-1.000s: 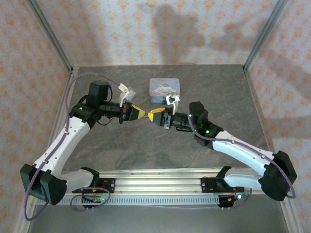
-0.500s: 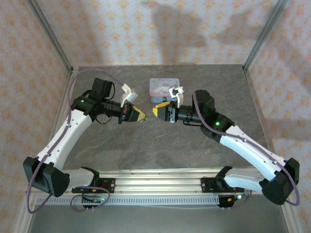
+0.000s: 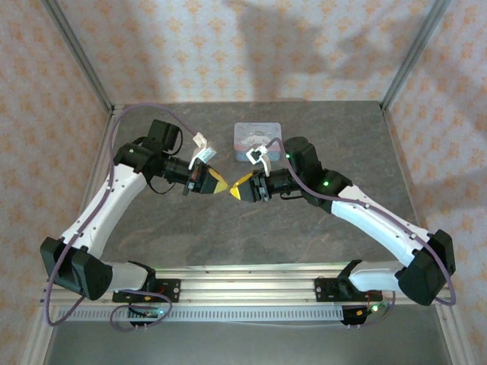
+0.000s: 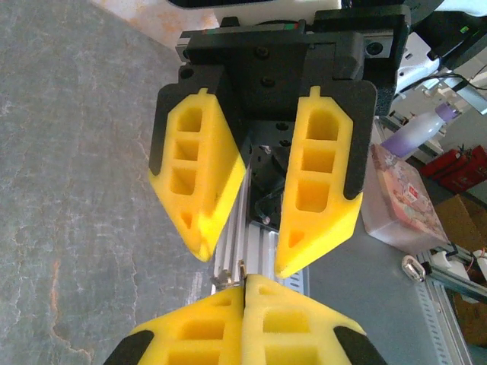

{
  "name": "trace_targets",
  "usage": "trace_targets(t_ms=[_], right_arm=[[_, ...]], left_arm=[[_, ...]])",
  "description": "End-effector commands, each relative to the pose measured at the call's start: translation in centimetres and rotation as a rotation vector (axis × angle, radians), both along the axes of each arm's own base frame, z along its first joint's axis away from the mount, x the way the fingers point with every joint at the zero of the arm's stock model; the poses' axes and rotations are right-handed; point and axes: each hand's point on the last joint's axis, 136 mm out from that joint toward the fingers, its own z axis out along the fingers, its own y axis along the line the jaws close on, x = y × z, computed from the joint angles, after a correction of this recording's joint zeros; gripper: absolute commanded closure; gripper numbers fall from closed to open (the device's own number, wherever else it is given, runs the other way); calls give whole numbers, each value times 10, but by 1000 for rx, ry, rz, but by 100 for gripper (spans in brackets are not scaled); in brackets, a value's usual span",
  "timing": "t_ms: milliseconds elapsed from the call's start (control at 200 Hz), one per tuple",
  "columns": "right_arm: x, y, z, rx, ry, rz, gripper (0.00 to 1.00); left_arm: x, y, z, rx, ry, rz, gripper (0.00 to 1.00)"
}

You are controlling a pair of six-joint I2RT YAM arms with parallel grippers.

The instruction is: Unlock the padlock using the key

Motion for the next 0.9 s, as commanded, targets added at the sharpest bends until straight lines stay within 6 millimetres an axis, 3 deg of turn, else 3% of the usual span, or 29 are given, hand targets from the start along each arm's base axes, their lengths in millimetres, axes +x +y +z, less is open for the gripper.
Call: trace_targets(t_ms=[0, 240, 545, 731, 811, 896], right_arm=[[-6, 5, 18, 47, -40, 60, 65], [-5, 11, 18, 53, -36, 80, 73], [-3, 15, 22, 83, -58, 85, 100], [1, 16, 26, 159, -58, 44, 100], [8, 14, 19, 133, -56, -5, 100], [31, 4, -5, -5, -56, -161, 100]], left_arm=[[-7, -2, 11, -28, -4, -31, 100], [-7, -2, 12, -26, -2, -34, 100], [-9, -2, 11, -26, 2, -38, 100], [-3, -3, 9, -27, 16, -18, 100], [6, -2, 1, 10, 24, 29, 100], [27, 5, -17, 107, 28, 156, 100]])
